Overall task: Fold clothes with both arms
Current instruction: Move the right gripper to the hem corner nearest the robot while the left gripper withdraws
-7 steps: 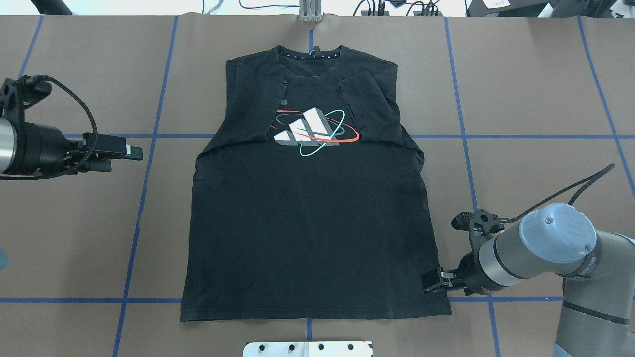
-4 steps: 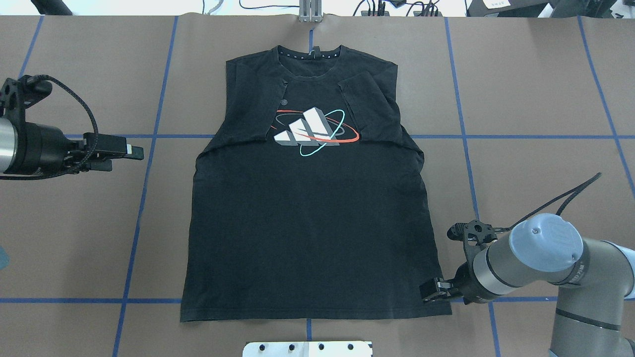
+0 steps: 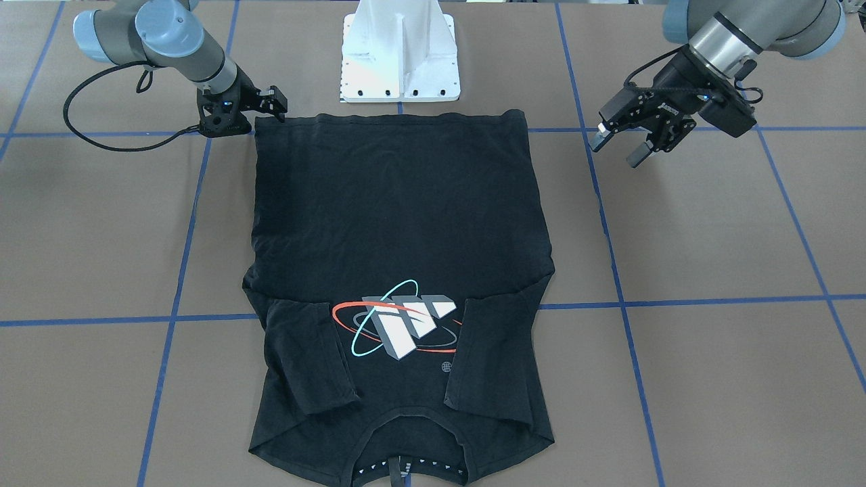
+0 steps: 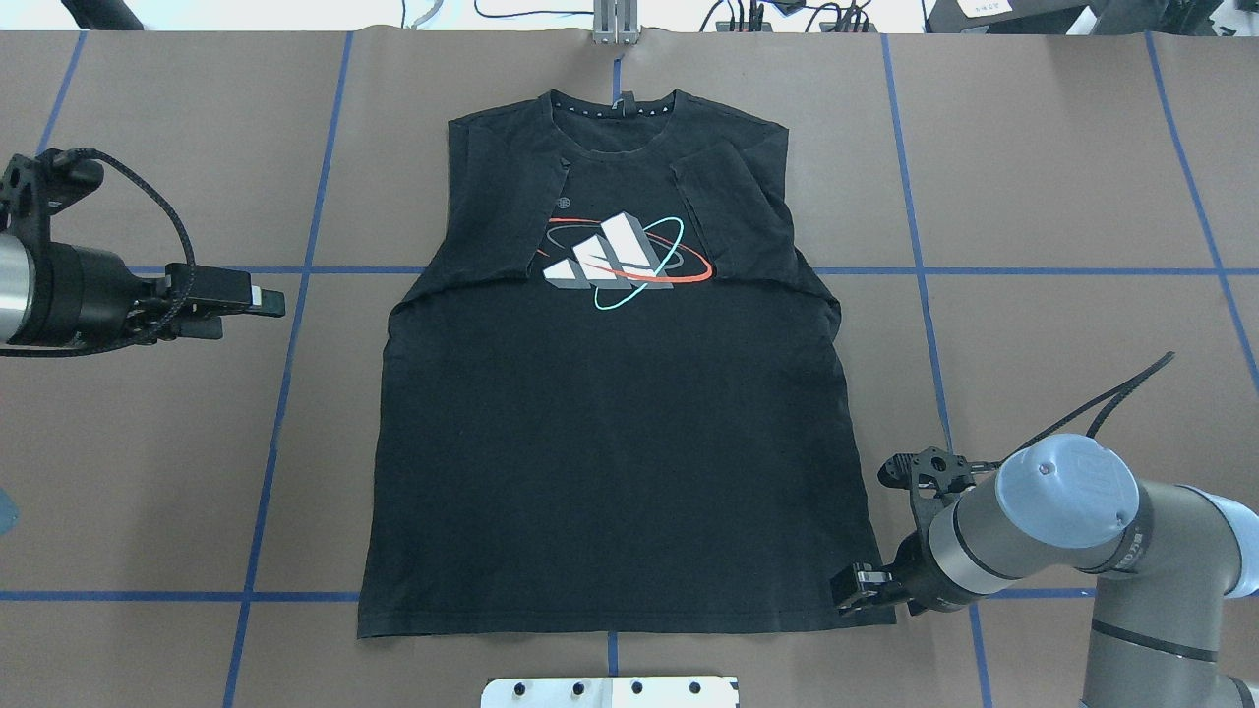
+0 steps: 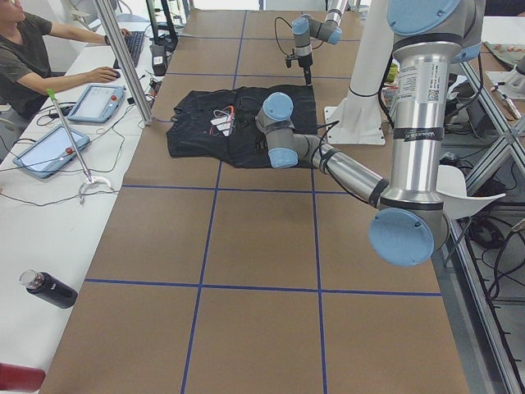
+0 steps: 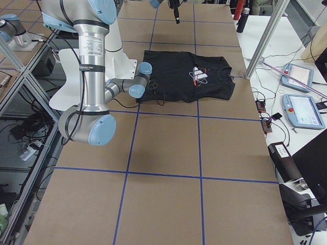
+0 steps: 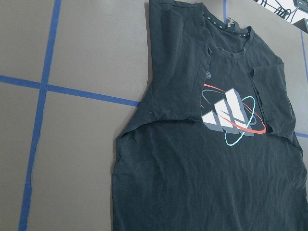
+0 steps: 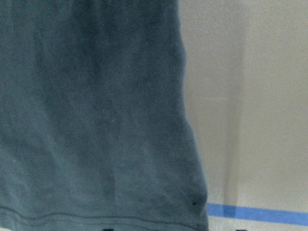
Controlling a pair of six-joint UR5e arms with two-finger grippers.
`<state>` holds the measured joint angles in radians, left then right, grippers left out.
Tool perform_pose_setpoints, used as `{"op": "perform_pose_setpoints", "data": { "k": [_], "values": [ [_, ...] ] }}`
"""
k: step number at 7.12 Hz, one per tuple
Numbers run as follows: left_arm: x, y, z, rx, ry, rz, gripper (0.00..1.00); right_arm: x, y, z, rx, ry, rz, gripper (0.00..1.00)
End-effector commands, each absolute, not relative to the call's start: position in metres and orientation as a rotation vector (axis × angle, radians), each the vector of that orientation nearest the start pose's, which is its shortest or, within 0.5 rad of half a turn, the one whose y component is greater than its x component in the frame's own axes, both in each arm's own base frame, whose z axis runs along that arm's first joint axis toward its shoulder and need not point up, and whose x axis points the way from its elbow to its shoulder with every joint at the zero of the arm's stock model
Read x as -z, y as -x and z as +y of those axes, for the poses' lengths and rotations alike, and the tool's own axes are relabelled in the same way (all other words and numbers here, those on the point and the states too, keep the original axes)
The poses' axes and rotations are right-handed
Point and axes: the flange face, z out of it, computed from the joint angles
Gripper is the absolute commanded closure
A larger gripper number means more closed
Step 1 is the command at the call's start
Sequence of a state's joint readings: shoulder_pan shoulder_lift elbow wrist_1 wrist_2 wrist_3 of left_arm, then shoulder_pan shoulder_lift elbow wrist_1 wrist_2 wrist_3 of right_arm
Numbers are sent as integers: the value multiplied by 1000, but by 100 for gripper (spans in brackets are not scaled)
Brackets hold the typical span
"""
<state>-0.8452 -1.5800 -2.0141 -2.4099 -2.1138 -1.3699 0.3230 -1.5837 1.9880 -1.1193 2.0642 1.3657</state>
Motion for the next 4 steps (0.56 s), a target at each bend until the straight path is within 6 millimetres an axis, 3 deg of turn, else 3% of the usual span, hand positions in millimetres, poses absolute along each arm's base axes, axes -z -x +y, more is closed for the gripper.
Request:
{"op": "perform_pose_setpoints", "data": {
  "k": [1, 2, 4],
  "values": [
    [-344, -248, -403, 195, -225, 1316, 0, -419, 438, -233, 99, 237, -920, 24],
    [-344, -248, -403, 195, -225, 1316, 0, -421, 439, -231, 102, 241, -916, 24],
    [-344, -248, -403, 195, -225, 1316, 0, -422, 439, -232, 100, 246, -915, 37]
  ]
}}
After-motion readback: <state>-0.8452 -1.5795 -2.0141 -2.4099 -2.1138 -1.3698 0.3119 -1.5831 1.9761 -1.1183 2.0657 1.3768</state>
